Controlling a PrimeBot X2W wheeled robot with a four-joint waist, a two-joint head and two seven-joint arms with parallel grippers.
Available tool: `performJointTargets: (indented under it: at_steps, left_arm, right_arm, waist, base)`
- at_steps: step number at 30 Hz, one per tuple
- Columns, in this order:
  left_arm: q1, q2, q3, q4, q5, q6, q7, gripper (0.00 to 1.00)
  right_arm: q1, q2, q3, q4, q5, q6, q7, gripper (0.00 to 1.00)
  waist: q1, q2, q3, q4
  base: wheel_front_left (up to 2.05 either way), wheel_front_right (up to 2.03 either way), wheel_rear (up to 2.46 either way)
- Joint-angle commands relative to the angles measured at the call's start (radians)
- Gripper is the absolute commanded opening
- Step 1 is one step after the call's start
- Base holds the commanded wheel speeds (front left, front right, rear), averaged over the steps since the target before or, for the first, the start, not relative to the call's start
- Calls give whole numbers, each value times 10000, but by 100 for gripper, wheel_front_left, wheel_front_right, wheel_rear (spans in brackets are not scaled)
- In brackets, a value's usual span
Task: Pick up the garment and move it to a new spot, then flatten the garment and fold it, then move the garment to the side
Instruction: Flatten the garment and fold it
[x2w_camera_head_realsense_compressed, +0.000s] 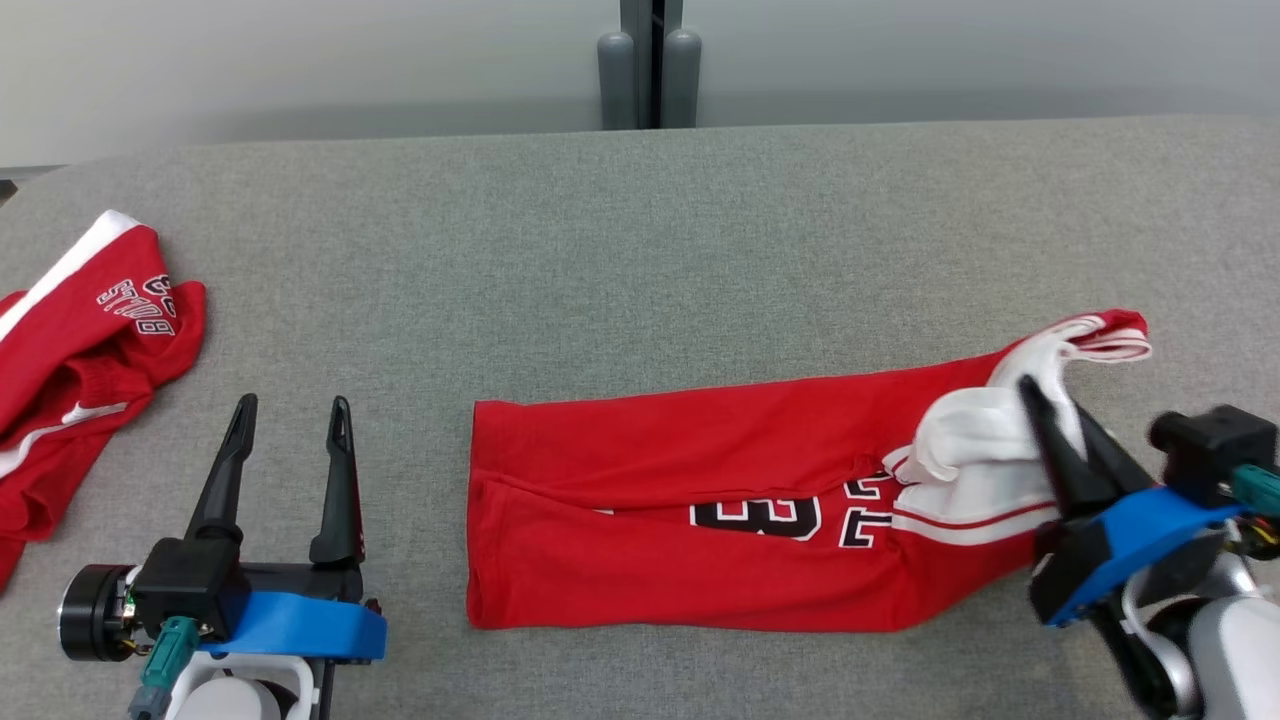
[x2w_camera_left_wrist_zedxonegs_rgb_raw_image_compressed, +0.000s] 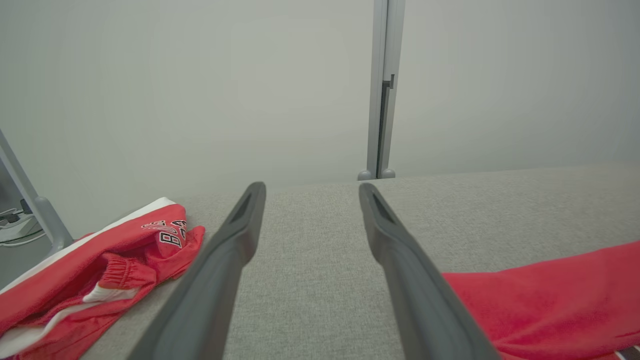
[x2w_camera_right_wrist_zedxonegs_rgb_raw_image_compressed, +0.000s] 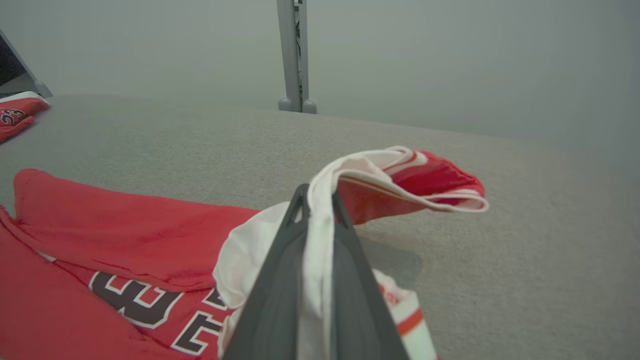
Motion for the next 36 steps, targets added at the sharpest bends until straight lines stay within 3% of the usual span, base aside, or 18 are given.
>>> performJointTargets:
  at_steps: [1, 5, 8, 14, 21, 22, 23, 30, 36]
  left_arm:
    - [17, -6, 10, 16, 61, -48, -46, 100]
    - [-87, -95, -50, 70, 111, -131, -44, 100]
    - [-153, -186, -61, 86, 149, -153, -46, 100]
    - [-445, -383, -128, 173, 214, -336, -44, 100]
    - [-805, -667, -137, 388, 339, -533, -44, 100]
    - [-824, -695, -115, 413, 350, -554, -44, 100]
    - [-849, -717, -84, 430, 379, -582, -44, 100]
    - [-773, -807, 149, 525, 507, -609, -44, 100]
    - [-550, -772, 356, 585, 614, -635, -46, 100]
  right_arm:
    - [-133, 49, 131, -102, -46, 1, 94, 0]
    - [-717, 522, 1840, -757, 66, 3, 865, 0]
    - [-1164, 1052, 3086, -472, 381, 3, 1103, 0]
    - [-2067, 1958, 4955, 1197, 1141, 3, 700, 0]
    - [-2858, 2079, 5791, 3128, 2168, 3, -377, 0]
    - [-2944, 2082, 5880, 3298, 2341, 3, -590, 45]
    - [-3045, 2088, 5943, 3379, 2485, 3, -889, 100]
    - [-3708, 2079, 6123, 3233, 2722, 3, -2965, 100]
    - [-3297, 1989, 4348, 2666, 1625, 3, -3588, 100]
  waist:
    - [0, -2, -33, -14]
    - [0, -2, -133, 118]
    - [0, -2, -135, 262]
    - [0, -2, 126, 729]
    - [0, -2, 480, 1196]
    - [0, -2, 509, 1213]
    - [0, -2, 545, 1223]
    - [0, -2, 509, 1025]
    - [0, -2, 246, 683]
  base:
    - [0, 0, 0]
    - [0, 0, 0]
    - [0, 0, 0]
    - [0, 0, 0]
    - [0, 0, 0]
    - [0, 0, 0]
    - [0, 0, 0]
    - [0, 0, 0]
    - [0, 0, 0]
